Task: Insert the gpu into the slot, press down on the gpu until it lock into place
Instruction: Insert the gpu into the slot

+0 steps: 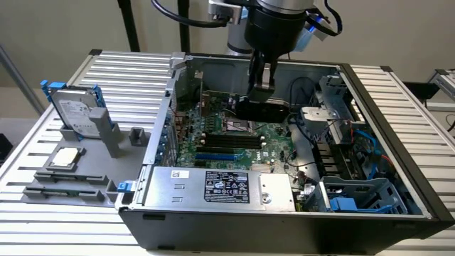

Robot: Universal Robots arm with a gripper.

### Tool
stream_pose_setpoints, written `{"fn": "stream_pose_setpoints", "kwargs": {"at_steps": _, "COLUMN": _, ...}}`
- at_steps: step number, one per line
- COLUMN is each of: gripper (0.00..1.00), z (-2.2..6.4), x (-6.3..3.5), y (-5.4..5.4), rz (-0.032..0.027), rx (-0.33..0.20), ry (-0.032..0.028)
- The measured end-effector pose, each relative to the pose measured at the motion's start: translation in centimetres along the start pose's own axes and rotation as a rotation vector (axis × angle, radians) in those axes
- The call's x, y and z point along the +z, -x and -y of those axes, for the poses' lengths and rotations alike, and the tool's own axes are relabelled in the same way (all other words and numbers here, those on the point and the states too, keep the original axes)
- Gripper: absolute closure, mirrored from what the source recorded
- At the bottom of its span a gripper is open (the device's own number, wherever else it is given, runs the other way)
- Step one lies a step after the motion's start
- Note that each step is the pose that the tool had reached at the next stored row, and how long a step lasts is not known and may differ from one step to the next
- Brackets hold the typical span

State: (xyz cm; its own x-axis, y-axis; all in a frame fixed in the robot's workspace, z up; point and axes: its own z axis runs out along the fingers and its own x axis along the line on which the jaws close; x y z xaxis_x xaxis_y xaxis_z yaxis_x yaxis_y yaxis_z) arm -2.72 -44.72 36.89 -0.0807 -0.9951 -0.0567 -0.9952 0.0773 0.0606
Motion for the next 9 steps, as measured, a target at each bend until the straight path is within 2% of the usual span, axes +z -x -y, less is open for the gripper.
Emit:
{"fn": "stream_pose_setpoints", "kwargs": {"at_steps": 5, "gripper": 0.73, "z": -1.38, "x": 0.98, "y": -0.2, "rz": -0.0004, "rx": -0.008, "ry": 0.0005}}
{"fn": "stream_pose_setpoints", "kwargs": {"at_steps": 9, "gripper": 0.73, "z": -1.91, "x": 1.72, "y": -0.7, "rz": 0.0003, "rx": -0.013, "ry": 0.0011}}
